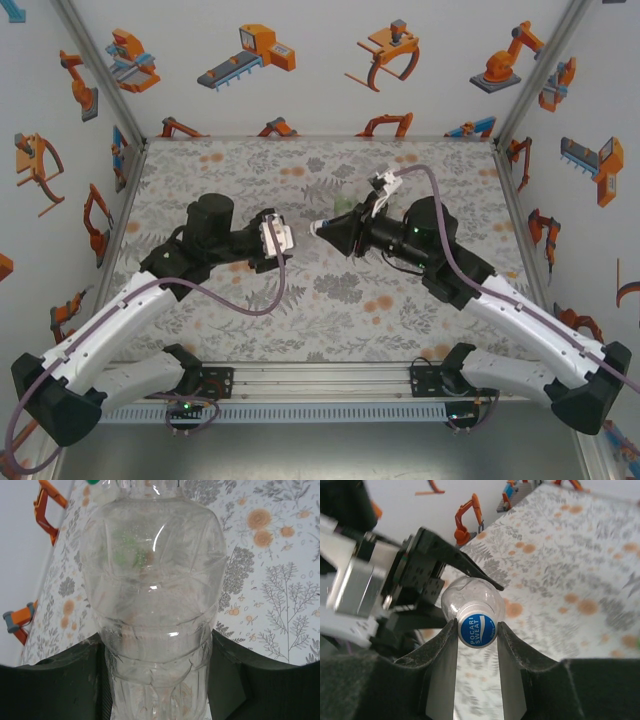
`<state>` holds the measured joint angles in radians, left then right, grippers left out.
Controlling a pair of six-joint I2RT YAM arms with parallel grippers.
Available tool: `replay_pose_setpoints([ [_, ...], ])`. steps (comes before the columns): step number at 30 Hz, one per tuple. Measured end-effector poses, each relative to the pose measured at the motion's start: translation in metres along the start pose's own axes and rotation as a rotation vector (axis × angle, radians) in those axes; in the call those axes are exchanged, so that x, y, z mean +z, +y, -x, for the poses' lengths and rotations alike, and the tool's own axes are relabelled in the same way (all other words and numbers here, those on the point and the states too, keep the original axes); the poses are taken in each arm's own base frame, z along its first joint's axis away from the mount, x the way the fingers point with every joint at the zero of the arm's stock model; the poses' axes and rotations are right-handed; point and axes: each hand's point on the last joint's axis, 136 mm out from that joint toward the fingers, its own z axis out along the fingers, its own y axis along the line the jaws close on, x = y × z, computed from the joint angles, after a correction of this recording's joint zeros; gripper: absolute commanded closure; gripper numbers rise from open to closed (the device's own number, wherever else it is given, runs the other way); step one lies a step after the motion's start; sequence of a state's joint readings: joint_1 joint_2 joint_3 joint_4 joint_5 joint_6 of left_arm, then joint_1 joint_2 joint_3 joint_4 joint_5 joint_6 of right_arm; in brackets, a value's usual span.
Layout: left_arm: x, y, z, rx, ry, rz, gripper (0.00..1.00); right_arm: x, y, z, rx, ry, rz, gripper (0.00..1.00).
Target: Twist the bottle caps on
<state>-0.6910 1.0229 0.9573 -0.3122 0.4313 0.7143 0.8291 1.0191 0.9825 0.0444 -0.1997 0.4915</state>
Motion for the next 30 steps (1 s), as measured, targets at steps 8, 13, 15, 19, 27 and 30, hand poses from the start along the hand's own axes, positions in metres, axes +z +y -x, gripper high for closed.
replay_pose_setpoints([
  [8, 0.003, 0.014, -0.015, -0.035, 0.078, 0.074, 1.00, 0.017, -0.031, -0.006, 0.419, -0.021, -0.138, 0.85],
  [13, 0.003, 0.015, -0.017, -0.036, 0.085, 0.081, 1.00, 0.018, -0.036, -0.008, 0.490, -0.017, -0.165, 0.79],
  [15, 0.003, 0.015, -0.016, -0.036, 0.083, 0.080, 1.00, 0.018, -0.036, -0.007, 0.494, -0.013, -0.168, 0.74],
  [19, 0.003, 0.014, -0.014, -0.033, 0.070, 0.075, 1.00, 0.016, -0.034, -0.005, 0.490, -0.002, -0.174, 0.60],
  [27, 0.003, 0.014, 0.001, -0.013, 0.004, 0.065, 1.00, 0.007, -0.021, -0.002, 0.418, 0.034, -0.151, 0.36],
  [30, 0.003, 0.013, 0.004, -0.011, -0.007, 0.057, 1.00, -0.001, -0.016, 0.003, 0.342, 0.031, -0.144, 0.36],
])
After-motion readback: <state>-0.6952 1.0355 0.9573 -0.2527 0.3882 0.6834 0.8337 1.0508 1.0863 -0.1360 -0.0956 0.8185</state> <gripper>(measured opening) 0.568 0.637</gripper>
